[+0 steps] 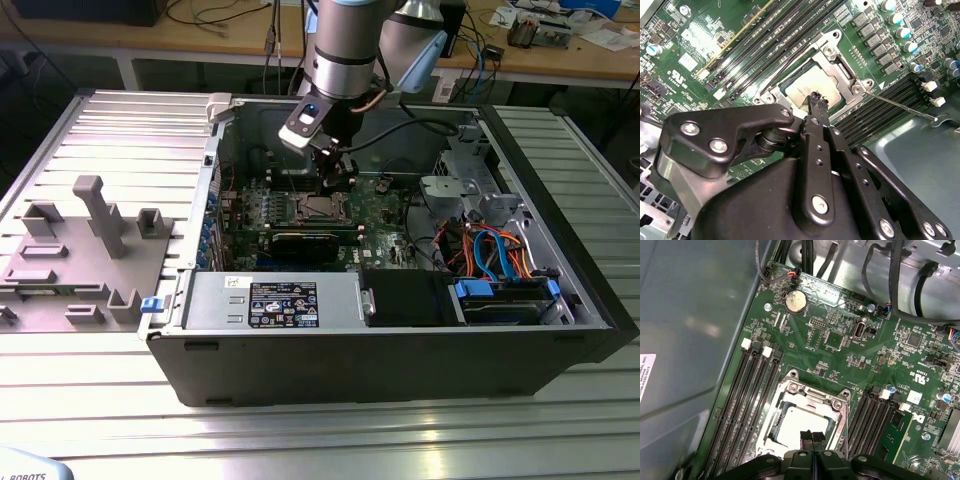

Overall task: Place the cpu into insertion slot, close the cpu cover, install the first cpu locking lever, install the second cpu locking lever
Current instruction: 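Install the first cpu locking lever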

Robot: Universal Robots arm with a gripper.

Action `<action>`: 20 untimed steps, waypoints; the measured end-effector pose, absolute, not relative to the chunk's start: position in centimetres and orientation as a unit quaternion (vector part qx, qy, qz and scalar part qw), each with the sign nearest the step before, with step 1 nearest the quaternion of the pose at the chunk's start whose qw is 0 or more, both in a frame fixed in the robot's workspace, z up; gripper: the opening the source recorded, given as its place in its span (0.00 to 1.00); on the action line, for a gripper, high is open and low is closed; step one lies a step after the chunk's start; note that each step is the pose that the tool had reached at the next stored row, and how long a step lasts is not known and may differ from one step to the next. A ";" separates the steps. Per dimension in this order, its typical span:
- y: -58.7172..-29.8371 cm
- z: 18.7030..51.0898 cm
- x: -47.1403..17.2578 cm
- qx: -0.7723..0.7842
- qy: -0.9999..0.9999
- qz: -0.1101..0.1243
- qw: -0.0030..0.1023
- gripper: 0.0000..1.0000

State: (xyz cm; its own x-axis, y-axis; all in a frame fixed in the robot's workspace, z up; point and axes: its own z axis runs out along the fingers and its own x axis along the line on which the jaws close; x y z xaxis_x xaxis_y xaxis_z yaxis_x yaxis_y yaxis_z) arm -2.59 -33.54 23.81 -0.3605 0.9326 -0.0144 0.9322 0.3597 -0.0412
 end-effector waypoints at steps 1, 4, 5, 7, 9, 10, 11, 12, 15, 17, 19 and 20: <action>-33.5 23.8 -2.6 -0.564 -0.825 0.021 0.006 0.11; -33.5 23.8 -2.6 -0.560 -0.828 0.021 0.006 0.11; -33.5 23.8 -2.6 -0.558 -0.829 0.021 0.006 0.11; -33.5 23.8 -2.6 -0.556 -0.831 0.021 0.005 0.11; -33.5 23.8 -2.6 -0.554 -0.832 0.021 0.005 0.11; -33.5 23.8 -2.6 -0.554 -0.832 0.021 0.005 0.11; -33.5 23.8 -2.6 -0.553 -0.833 0.021 0.005 0.11; -33.5 23.8 -2.6 -0.552 -0.834 0.021 0.005 0.11; -33.5 23.8 -2.6 -0.549 -0.836 0.021 0.005 0.11; -33.5 23.8 -2.6 -0.546 -0.837 0.021 0.005 0.11; -33.5 23.8 -2.6 -0.545 -0.838 0.021 0.005 0.11; -33.5 23.8 -2.6 -0.544 -0.839 0.021 0.005 0.11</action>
State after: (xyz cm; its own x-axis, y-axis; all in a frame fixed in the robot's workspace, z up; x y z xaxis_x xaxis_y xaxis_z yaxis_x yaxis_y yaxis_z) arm -2.60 -33.54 23.81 -0.4088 0.9125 -0.0145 0.9121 0.4080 -0.0413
